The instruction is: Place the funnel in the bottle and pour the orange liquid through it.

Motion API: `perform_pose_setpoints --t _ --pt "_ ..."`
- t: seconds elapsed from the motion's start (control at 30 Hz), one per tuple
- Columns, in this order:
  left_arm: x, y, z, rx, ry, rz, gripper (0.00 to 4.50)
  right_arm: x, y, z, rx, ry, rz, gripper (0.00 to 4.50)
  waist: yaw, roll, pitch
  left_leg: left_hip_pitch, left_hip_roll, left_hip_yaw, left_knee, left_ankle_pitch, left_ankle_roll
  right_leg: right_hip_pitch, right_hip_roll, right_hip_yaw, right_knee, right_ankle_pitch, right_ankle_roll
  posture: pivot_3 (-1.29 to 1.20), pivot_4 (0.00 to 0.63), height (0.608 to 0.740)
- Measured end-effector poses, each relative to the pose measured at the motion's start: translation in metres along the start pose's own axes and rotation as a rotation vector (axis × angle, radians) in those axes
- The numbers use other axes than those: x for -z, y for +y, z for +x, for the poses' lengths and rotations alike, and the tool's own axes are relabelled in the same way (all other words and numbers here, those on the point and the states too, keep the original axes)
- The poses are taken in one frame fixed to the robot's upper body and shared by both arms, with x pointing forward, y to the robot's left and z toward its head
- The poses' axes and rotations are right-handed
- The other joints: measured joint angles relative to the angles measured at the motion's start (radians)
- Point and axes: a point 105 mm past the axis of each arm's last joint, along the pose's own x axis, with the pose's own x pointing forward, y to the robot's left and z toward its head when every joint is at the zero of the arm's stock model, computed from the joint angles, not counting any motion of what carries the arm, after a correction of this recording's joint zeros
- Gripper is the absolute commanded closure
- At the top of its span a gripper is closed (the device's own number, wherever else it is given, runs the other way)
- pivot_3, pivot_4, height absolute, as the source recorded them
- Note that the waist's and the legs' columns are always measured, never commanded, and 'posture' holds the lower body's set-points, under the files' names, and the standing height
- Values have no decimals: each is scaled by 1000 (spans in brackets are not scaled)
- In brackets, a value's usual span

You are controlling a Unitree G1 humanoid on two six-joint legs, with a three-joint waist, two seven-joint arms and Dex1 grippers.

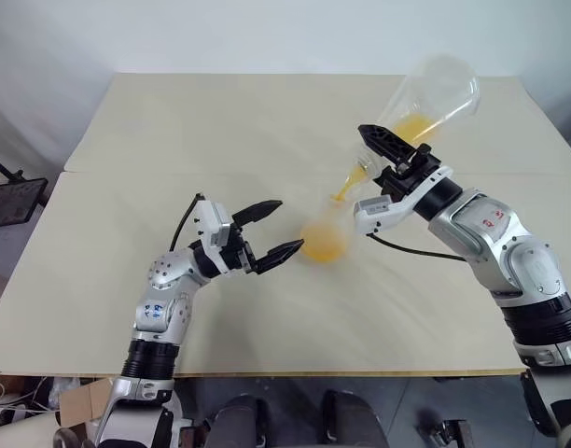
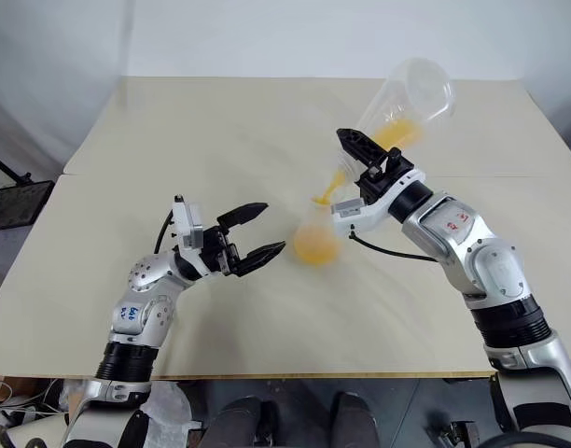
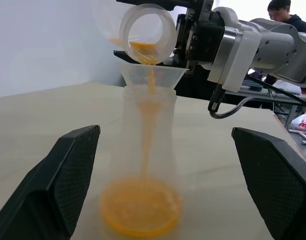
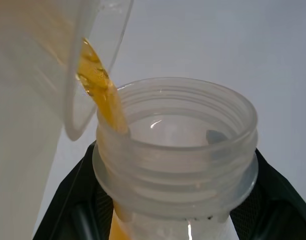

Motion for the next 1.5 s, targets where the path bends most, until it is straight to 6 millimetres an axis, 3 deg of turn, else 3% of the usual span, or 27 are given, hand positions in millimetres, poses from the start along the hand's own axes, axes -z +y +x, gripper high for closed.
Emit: perform_pose_setpoints --t 1.17,1.5 --pt "2 -2 4 -3 -10 -6 0 0 -3 -1 8 -1 -57 2027 0 0 0 0 0 0 0 0 0 0 0 0 0 0 0 0 150 740" --pt "3 -4 6 -2 -14 -14 0 1 -14 2 28 -22 -95 2027 0 0 0 0 0 0 0 0 0 0 0 0 0 0 0 0 150 740"
